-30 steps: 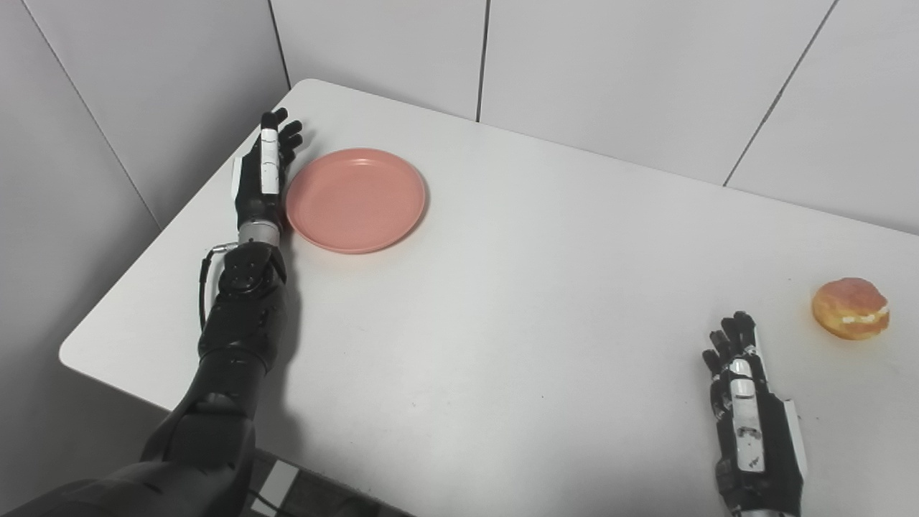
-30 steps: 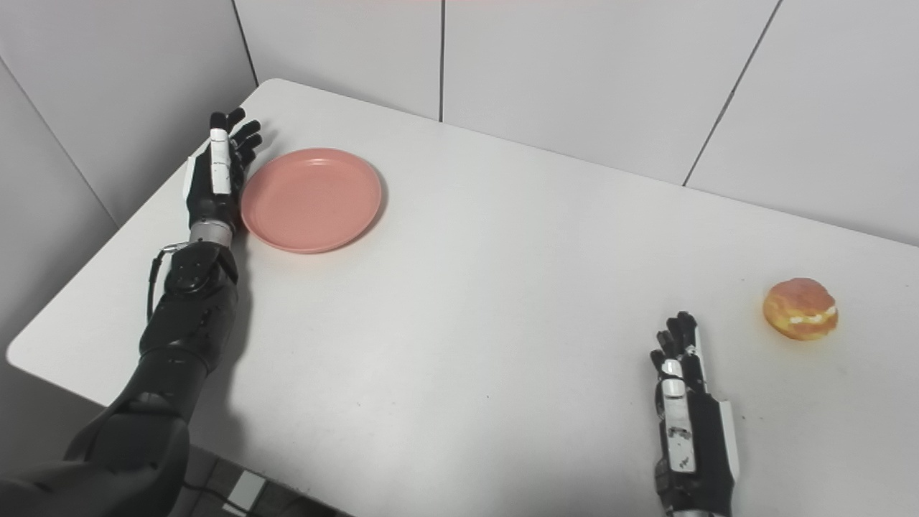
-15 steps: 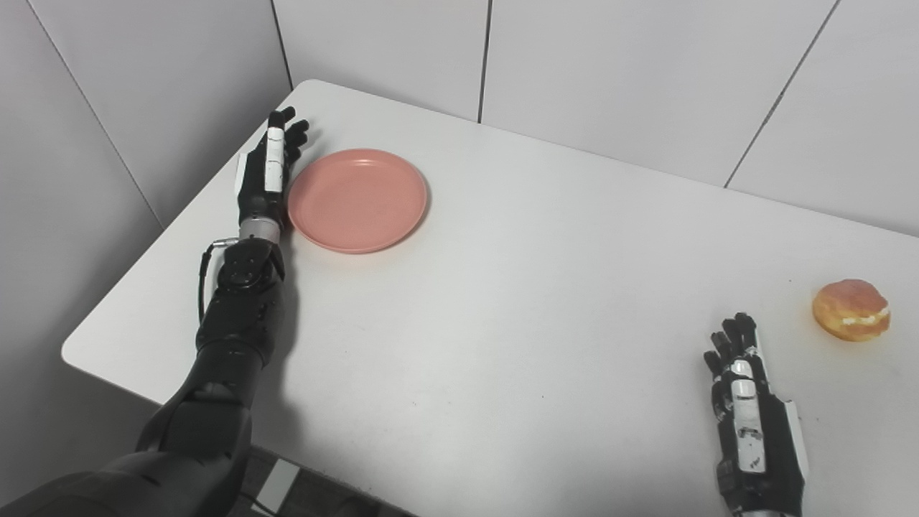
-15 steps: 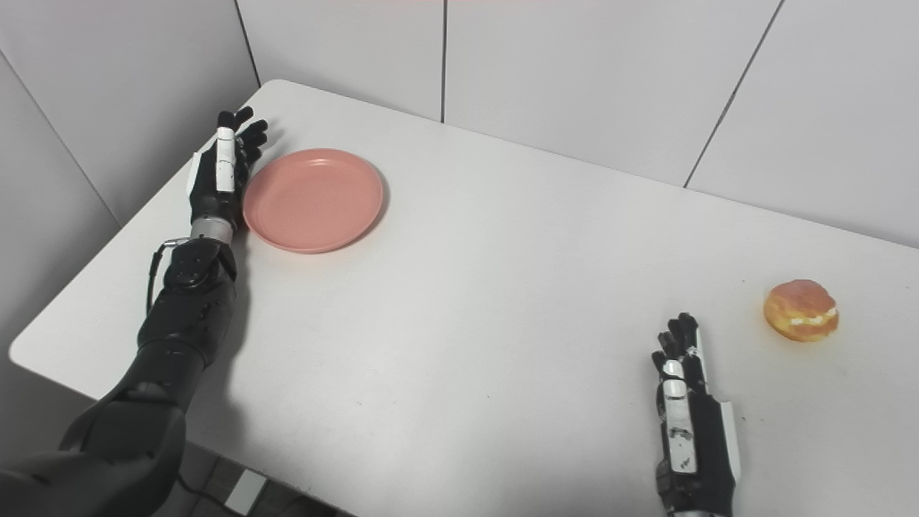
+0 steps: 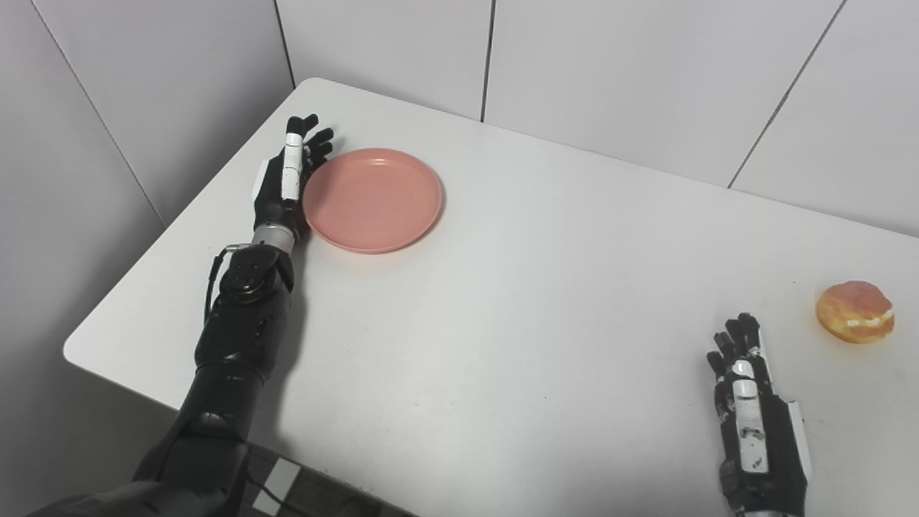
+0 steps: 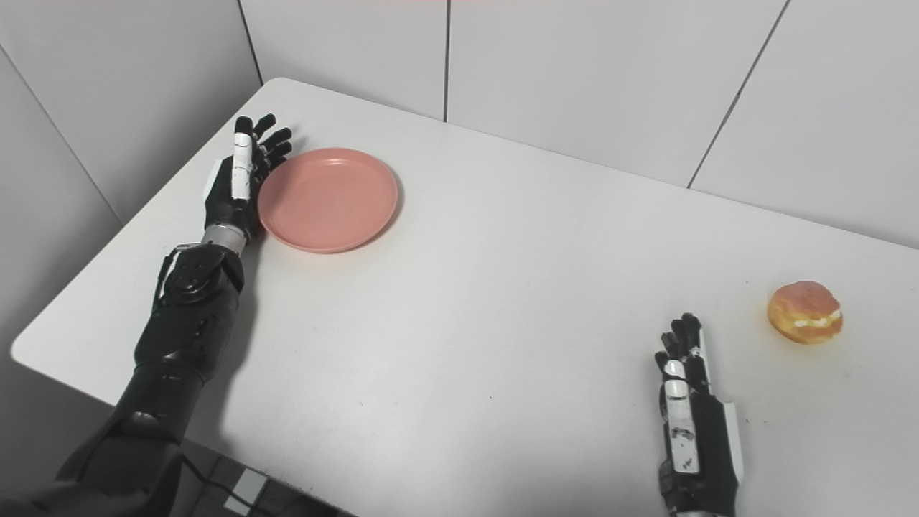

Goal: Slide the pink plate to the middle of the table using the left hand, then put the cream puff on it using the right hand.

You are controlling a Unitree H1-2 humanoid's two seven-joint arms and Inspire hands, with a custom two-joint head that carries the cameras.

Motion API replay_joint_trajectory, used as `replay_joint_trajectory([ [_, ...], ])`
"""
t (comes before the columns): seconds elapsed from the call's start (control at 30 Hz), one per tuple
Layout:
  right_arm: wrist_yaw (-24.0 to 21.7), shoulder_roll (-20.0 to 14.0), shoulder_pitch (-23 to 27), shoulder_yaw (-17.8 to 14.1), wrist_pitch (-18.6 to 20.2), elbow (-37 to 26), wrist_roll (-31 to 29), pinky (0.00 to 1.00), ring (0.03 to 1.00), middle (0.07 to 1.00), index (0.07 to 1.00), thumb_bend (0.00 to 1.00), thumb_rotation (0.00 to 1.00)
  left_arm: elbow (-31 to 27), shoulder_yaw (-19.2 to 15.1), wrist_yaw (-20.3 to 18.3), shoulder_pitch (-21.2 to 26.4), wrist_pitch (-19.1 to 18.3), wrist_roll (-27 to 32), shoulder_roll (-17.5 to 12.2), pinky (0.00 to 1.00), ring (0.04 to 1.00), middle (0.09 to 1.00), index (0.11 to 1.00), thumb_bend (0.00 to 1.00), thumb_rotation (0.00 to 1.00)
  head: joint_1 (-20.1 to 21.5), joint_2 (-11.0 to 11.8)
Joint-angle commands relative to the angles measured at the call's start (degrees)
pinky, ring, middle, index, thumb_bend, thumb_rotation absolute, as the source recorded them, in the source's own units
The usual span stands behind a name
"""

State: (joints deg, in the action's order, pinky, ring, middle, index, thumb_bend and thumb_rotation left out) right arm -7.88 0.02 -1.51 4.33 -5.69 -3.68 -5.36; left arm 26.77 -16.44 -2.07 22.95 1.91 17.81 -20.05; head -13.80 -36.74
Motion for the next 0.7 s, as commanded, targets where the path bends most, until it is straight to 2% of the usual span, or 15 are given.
replay_joint_trajectory([
  [0.0,0.27,0.23,0.4,-0.1,-1.31,-1.0,0.05,1.0,1.0,1.0,1.0,0.6,0.88,-1.67,1.48,-2.88,0.37,-2.15,0.81,1.06,0.91,0.881,0.856,0.87,0.87,1.0,0.13,0.04],
  [0.33,0.23,0.29,0.43,-0.16,-1.04,-1.06,-0.18,1.0,1.0,1.0,1.0,0.61,0.87,-4.38,2.61,-5.5,-0.26,-5.09,2.73,2.31,0.95,0.9,0.876,0.892,0.88,1.0,0.19,-0.02],
  [0.67,0.67,0.82,0.62,-0.24,-1.24,-0.71,-0.28,1.0,1.0,1.0,1.0,0.61,0.86,-6.97,3.8,-4.61,-0.52,-6.03,1.53,4.7,0.95,0.895,0.878,0.89,0.85,1.0,1.32,-0.45],
])
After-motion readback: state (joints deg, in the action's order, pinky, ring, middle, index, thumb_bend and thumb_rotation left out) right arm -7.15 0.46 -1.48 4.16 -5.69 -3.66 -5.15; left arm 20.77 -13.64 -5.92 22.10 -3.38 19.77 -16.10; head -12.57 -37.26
